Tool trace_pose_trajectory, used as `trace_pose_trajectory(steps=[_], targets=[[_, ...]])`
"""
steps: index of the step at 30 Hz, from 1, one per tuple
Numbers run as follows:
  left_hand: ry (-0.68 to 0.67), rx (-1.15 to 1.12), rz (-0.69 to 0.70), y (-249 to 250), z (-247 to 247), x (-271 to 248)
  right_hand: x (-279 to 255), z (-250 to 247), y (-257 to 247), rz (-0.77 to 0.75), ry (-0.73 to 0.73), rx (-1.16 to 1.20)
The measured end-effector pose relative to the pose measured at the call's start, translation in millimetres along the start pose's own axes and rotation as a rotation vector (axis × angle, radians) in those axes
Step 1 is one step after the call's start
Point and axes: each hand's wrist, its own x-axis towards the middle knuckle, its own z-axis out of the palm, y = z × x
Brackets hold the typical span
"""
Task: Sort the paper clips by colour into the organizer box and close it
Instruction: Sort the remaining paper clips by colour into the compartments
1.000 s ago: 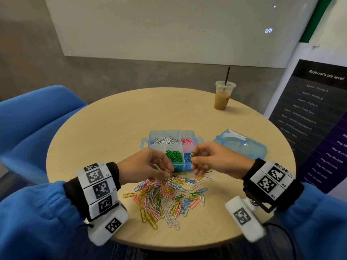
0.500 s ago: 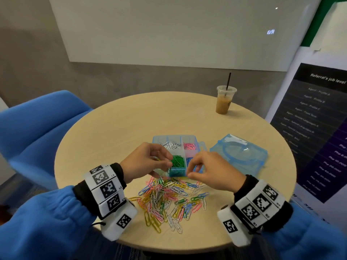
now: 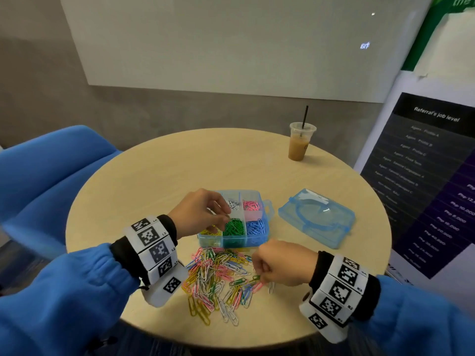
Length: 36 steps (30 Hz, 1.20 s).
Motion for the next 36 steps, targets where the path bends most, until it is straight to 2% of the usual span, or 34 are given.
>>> trace_pose_trajectory(steps=[3, 5, 9, 12, 15, 18, 22, 26, 31, 36], targets=[[-0.049, 0.11, -0.005, -10.7, -0.5, 4.1, -0.7, -6.0, 4.2, -0.015, -0.018, 0.047], [-0.056, 0.178, 0.032, -15.7, -1.3, 1.1, 0.8, -18.6, 8.0, -0.023, 0.04, 0.138], [-0.013, 0.185, 0.115, -16.1, 0.5, -12.3, 12.6, -41.2, 10.5, -0.031, 0.349, 0.278], [-0.089, 0.198, 0.144, -14.8, 7.3, -25.1, 17.8, -44.1, 11.2, -0.014, 0.483, 0.322], [-0.169, 0.216, 0.136, -14.3, 14.7, -37.7, 9.7, -40.2, 19.3, -0.003, 0.46, 0.302], [-0.223, 0.33, 0.109, -15.4, 19.8, -42.9, -2.1, -30.3, 27.0, 0.006, 0.349, 0.24], [-0.201, 0.565, 0.083, -14.8, 19.7, -42.8, -9.1, -21.5, 46.0, 0.121, 0.311, 0.17], [-0.2, 0.69, 0.157, -6.8, 24.7, -39.6, -3.5, -12.3, 63.2, 0.186, 0.273, 0.132], [-0.218, 0.858, 0.271, -2.6, 39.4, -27.1, 2.9, 1.1, 70.4, 0.188, 0.173, 0.206], [-0.267, 1.01, 0.281, -6.7, 51.5, -22.2, 1.2, -3.8, 71.8, 0.144, 0.013, 0.185]])
